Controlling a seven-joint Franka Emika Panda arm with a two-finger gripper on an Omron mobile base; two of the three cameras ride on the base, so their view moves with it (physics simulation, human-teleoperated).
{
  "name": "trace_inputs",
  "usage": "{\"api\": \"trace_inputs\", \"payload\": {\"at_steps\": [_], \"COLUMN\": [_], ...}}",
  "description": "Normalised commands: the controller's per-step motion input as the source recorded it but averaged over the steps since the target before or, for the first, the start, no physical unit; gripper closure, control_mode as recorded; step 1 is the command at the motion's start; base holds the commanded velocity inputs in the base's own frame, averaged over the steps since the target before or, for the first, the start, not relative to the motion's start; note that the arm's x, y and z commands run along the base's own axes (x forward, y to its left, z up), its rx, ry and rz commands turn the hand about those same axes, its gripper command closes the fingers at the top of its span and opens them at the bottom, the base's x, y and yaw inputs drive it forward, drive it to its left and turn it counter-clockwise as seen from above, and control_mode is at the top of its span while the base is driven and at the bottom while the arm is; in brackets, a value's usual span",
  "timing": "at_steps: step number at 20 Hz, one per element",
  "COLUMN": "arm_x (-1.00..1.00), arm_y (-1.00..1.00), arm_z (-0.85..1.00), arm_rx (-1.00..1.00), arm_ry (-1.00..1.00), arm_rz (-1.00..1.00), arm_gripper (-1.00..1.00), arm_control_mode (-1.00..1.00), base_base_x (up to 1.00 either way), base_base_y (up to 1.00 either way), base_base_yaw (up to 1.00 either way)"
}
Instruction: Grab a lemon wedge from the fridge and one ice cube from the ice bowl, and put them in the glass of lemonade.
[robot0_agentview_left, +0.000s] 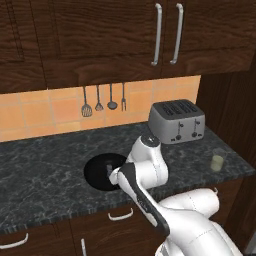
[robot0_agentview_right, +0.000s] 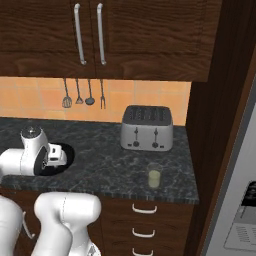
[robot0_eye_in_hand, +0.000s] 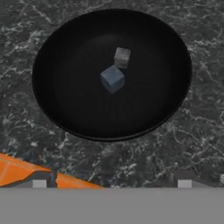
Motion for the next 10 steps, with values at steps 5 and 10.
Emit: {"api": "trace_inputs", "payload": {"at_steps": [5,10], "arm_x": [0.39,0.36], "arm_y": [0.2,0.0], "arm_z": [-0.01,0.0], "arm_rx": [-0.07,-0.03], "arm_ry": [0.01,0.04], "arm_rz": [0.02,-0.07], "arm_gripper": [-1.0,-1.0], "arm_control_mode": [-1.0,-1.0], "base_base_x": [0.0,0.0], "base_base_y": [0.0,0.0], "base_base_yaw": [0.0,0.0]}}
